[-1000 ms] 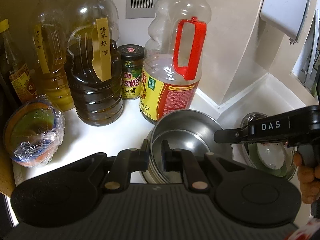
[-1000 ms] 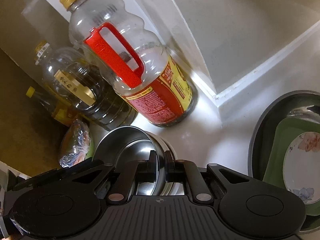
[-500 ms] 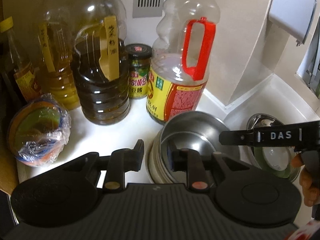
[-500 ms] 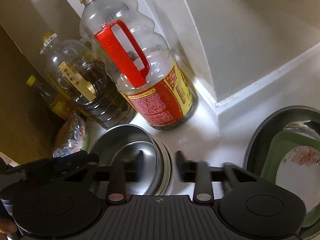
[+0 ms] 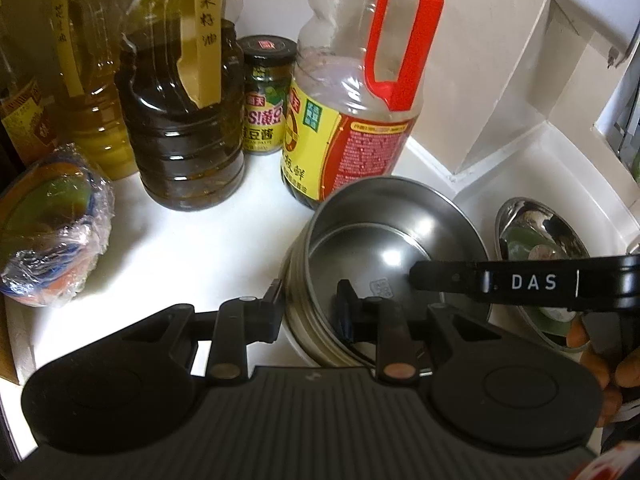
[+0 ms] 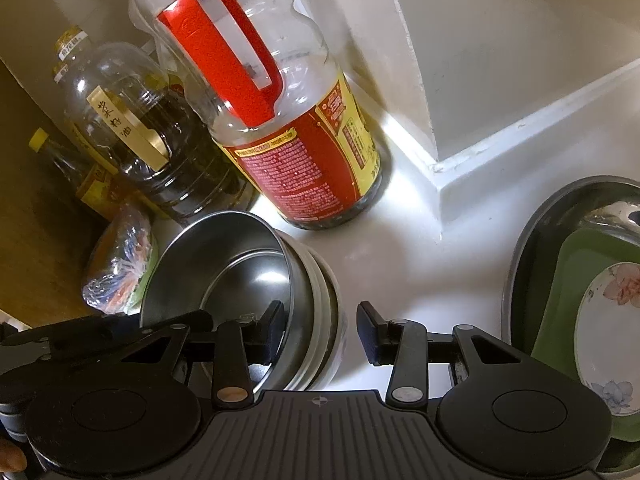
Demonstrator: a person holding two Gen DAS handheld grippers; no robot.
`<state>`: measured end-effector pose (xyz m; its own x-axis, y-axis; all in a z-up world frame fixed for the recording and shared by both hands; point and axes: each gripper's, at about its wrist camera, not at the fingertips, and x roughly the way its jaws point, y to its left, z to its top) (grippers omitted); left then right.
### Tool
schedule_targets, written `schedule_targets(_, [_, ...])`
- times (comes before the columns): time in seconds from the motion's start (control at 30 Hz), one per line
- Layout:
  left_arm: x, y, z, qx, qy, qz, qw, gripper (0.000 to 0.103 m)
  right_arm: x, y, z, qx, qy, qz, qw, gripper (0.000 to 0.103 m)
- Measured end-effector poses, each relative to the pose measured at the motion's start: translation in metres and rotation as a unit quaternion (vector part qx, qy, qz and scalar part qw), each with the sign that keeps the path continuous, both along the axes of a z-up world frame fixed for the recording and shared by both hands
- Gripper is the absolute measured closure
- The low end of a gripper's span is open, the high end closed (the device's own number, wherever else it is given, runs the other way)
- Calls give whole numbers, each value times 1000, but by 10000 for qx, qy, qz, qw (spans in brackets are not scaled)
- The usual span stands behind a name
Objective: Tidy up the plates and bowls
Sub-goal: 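Open the left gripper to release the steel pot on the stack, then withdraw the open left gripper from the bowl stack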
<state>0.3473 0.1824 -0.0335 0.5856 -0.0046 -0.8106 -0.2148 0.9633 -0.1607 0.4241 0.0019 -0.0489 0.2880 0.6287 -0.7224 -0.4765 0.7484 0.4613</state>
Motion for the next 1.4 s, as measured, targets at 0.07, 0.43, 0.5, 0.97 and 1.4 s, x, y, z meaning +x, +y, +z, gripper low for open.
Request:
schedule_targets(0.07, [0,-1,0,44,-6,-32,10000,78,1,1,0,16,-1,24,10000,66])
schedule_targets(0.43, [2,-8,0,191,-46,-130,9997,78,0,-1,1,-39,-32,2,10000,71])
schedule_targets(0.5, [3,-11,0,190,-61,-174,9996,78,-1,-3,2,-79,-26,-40,10000,72])
schedule_targets(0.97, [10,-47,1,222,-217,-459,9985,78,-11,-48,1,-35,-139,-470,9988,70])
schedule_targets(1.4, [-64,-70,57,473,-907,-123,9947,74,-87,-122,41,427,-1089,-844,9895,41])
